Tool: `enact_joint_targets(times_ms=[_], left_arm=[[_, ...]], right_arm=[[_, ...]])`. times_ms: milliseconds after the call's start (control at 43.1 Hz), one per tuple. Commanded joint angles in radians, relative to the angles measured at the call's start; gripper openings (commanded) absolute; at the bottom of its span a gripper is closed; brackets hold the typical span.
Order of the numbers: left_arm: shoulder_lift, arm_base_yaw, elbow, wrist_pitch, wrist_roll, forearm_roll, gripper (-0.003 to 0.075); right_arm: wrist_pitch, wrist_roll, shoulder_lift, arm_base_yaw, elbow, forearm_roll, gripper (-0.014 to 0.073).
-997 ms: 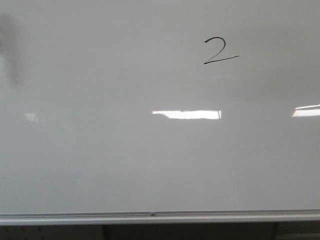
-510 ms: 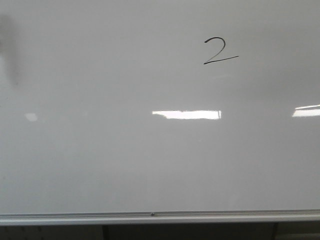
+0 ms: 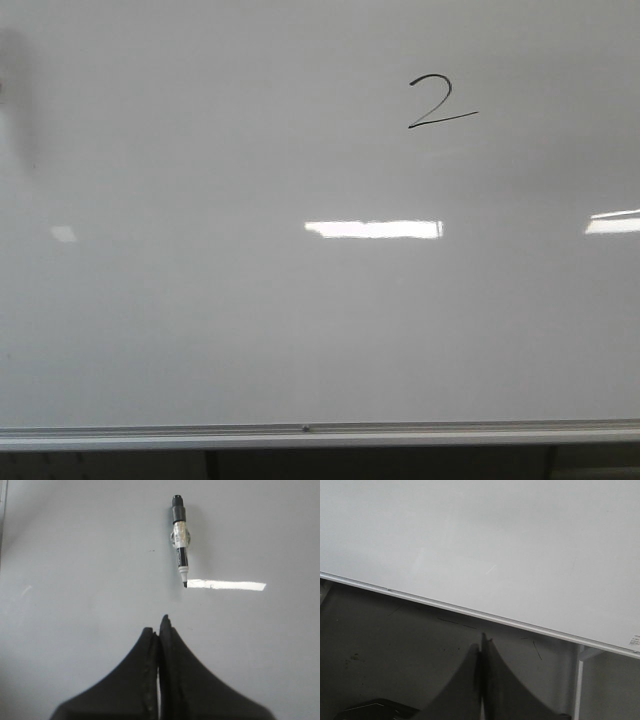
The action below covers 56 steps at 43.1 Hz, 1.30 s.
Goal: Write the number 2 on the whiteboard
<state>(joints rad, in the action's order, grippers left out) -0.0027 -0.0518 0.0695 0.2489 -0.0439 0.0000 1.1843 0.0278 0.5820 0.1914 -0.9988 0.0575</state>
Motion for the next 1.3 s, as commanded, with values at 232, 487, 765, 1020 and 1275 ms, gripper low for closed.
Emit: enact_joint_targets(times_ms=[232,487,765,1020,1275], left_arm=[[-0.028,-0.003,-0.108,-0.325,-0.009,-0.012,-0.002],[-0.028,-0.004,-0.108,-0.334,-0.009,-0.012,-0.002],[-0.028,-0.004,-0.108,-0.334,-0.009,-0.012,-0.002],[-0.028,-0.004,-0.108,-0.334,-0.009,-0.012,-0.002],[-0.028,-0.004,-0.108,-0.334,-0.009,-0.012,-0.002]], right_arm=[[-0.065,0.002,0.003,-0.007,-0.02,-0.008,-0.0069],[-0.065,0.002,0.003,-0.007,-0.02,-0.008,-0.0069],[-0.065,0.002,0.003,-0.007,-0.02,-0.008,-0.0069],[-0.065,0.002,0.003,-0.007,-0.02,-0.008,-0.0069],[-0.071,0.006,0.0,-0.007,-0.015,-0.01,-0.0069]])
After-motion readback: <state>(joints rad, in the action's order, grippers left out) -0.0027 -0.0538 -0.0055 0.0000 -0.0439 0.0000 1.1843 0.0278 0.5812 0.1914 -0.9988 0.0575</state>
